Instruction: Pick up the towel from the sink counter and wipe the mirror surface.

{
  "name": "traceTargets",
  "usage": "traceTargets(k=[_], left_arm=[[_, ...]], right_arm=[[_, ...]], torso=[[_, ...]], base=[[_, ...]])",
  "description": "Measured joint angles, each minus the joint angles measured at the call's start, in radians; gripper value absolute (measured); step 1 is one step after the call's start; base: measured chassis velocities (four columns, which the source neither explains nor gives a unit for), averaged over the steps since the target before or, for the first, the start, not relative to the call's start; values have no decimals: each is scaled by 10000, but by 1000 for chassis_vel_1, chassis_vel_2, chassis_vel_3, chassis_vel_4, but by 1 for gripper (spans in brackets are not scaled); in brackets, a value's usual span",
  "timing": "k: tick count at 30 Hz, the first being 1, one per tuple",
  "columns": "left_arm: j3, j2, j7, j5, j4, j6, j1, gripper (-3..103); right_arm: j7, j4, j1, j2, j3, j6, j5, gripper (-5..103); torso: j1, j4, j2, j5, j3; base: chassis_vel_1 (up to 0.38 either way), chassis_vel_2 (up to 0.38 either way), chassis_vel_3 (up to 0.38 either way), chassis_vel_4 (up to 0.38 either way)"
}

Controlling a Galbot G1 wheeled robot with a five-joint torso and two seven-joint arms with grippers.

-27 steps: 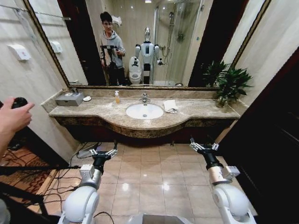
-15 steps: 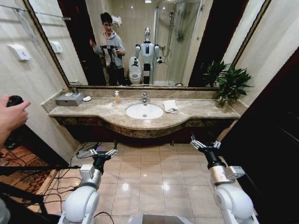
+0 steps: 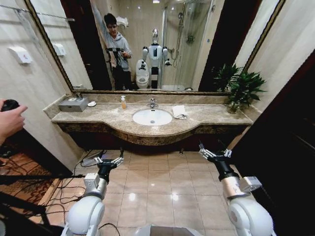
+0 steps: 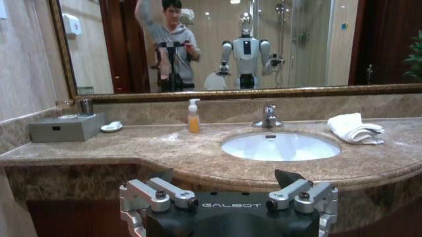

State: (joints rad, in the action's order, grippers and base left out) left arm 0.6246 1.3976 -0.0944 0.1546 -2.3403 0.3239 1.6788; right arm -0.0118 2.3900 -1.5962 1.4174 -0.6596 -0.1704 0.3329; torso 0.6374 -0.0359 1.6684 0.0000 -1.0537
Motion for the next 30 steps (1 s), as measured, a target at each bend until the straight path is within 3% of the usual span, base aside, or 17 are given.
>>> traceTargets(k=[4,7,11,25,30], left_arm=[[0,0,0,0,0,0,0,100],[0,0,0,0,0,0,0,100],[0,0,0,0,0,0,0,100],[0,0,0,0,0,0,0,100],[0,0,0,0,0,0,-1,100]], right_arm=[[146,49,134,53,-17,110,36,100],[166,-261,-136,-47,17,1054,-333,100],[129,-615,-257,-67,-83,1482,-367,100],[52,-785,-443,-296,-51,1504,-227,100],[-243,-1557,-812,46,-131,1933,-433,100]], torso=[[0,0,0,0,0],[0,0,0,-1,0],[0,0,0,0,0],[0,-1,0,-1,0],[0,3,0,0,0]], base=[[0,0,0,0],[0,0,0,0],[0,0,0,0],[0,0,0,0],[0,0,0,0]])
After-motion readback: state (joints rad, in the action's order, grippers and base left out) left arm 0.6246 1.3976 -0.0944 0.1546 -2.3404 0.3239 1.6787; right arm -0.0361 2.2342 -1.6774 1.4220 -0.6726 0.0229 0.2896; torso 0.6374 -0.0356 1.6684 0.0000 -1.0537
